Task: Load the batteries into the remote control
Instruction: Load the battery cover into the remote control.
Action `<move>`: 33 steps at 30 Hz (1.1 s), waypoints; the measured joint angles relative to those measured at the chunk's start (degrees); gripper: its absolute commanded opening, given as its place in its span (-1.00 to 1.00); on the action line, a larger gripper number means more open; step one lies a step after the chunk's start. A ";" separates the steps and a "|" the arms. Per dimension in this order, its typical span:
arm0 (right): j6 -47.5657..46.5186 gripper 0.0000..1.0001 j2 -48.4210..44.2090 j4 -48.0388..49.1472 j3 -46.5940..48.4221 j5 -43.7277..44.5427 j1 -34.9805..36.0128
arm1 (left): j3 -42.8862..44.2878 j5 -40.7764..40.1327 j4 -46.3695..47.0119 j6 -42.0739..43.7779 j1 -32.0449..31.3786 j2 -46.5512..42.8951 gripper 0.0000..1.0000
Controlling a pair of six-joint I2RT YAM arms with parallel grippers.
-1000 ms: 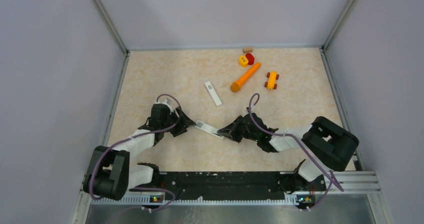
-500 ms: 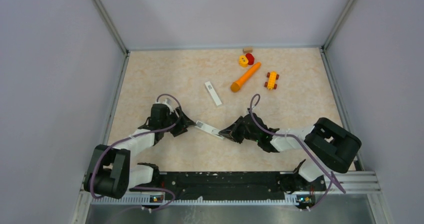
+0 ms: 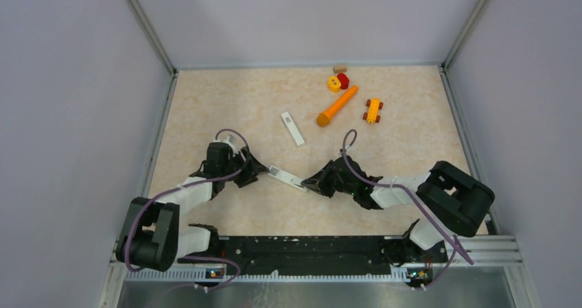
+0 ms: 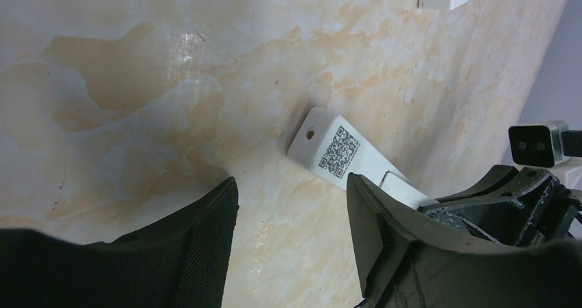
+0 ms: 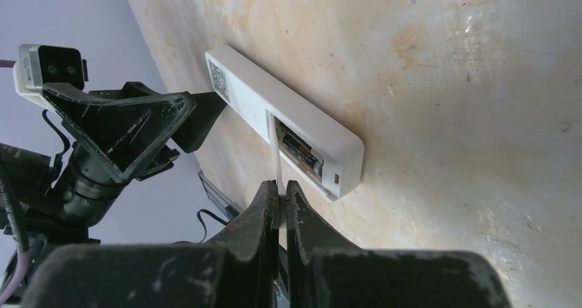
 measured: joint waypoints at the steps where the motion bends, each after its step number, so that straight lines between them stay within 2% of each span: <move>1: -0.11 -1.00 0.52 0.46 0.02 -0.11 0.00 | 0.00 0.07 0.02 0.00 0.00 0.00 0.26; 13: -5.03 -1.00 1.18 3.04 0.04 0.04 0.02 | 0.37 2.73 1.77 -0.02 0.09 2.25 0.24; 24: -4.92 -1.00 2.80 1.40 0.96 0.22 0.17 | 0.37 4.94 2.71 -0.96 0.11 3.41 0.22; 33: -3.58 -0.54 3.72 -4.48 3.87 -0.07 0.17 | 0.37 5.95 3.23 -1.57 0.11 4.09 0.21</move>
